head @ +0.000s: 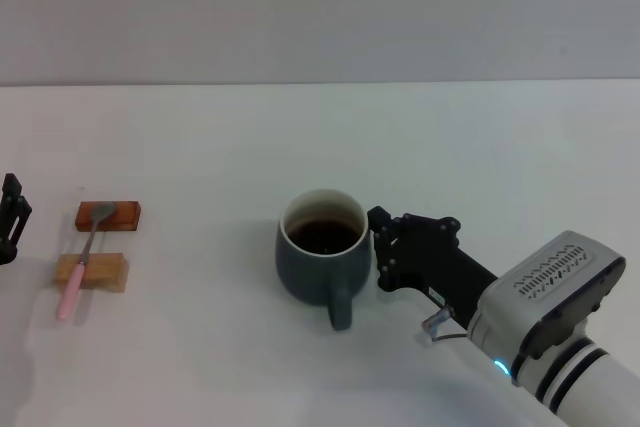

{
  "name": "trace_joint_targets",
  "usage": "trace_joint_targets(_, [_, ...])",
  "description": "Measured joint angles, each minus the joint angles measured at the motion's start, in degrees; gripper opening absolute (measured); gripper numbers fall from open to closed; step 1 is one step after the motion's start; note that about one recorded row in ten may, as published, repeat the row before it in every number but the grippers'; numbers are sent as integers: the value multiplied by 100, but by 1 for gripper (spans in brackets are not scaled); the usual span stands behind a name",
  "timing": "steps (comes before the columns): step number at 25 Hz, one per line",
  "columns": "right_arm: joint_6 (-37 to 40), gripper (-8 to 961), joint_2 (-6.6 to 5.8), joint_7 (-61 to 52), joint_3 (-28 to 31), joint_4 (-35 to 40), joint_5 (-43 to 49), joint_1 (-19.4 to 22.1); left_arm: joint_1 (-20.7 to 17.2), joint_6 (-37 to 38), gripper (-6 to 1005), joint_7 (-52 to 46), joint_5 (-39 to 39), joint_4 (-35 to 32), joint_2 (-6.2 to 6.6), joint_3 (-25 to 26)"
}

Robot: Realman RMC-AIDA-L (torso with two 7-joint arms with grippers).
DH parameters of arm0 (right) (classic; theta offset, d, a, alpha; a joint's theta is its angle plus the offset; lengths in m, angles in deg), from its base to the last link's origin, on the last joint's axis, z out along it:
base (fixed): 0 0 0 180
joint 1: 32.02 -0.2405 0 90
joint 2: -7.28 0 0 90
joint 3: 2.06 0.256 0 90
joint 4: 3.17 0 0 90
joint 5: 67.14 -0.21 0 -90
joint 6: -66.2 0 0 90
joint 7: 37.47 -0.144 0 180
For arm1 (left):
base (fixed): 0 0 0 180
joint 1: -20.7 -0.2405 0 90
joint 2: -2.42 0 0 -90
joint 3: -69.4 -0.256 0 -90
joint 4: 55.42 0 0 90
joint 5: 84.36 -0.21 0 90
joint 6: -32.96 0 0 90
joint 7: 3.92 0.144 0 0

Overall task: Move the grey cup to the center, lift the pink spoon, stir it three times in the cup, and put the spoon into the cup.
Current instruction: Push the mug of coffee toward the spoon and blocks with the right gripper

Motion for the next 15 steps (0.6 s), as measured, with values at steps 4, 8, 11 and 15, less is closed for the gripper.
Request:
trace_joint_targets(4, [-16,-1,0,0,42,-47,160,-15,-9,1,844,0,0,0,0,-12])
trace_joint_targets(8, [-49,-1,0,0,48,-74,167,-72,-15,1,844,0,0,0,0,-31])
trace_joint_targets(11, [-53,-1,0,0,51,-108,170,-102,-21,1,843,0,0,0,0,-36])
trace_joint_targets(15, [-58,-1,0,0,51,-128,180,-143,-57,1,843,0,0,-3,0,-35])
